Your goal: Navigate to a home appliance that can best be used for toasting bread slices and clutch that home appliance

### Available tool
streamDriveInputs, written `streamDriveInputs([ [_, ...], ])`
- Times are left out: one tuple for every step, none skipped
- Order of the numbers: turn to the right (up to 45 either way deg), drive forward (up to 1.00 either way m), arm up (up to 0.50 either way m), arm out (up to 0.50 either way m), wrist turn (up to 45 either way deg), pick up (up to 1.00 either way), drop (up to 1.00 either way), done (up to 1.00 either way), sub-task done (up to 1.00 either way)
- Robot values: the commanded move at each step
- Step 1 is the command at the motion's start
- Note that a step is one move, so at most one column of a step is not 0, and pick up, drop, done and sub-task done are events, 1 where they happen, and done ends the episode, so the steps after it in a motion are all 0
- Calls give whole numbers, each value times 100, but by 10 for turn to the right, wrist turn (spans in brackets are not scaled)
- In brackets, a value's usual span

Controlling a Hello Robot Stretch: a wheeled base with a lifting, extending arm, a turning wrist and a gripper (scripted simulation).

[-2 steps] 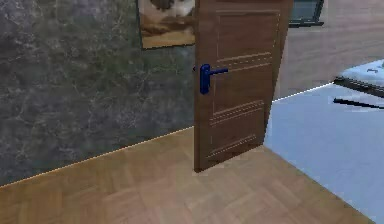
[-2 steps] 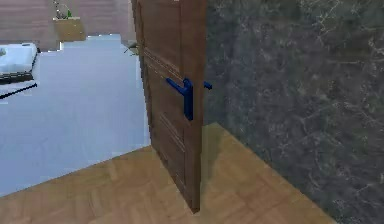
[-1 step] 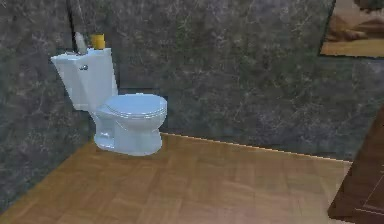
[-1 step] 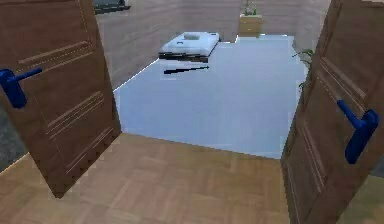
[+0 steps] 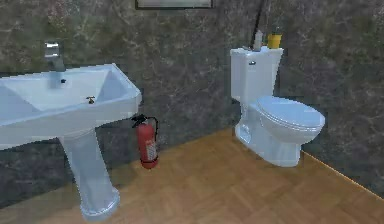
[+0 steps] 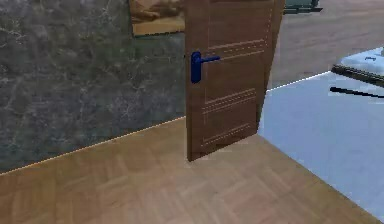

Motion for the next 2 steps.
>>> streamDriveInputs([
  [-450,0,0,0,0,0,0,0,0],
  [-360,0,0,0,0,0,0,0,0],
])
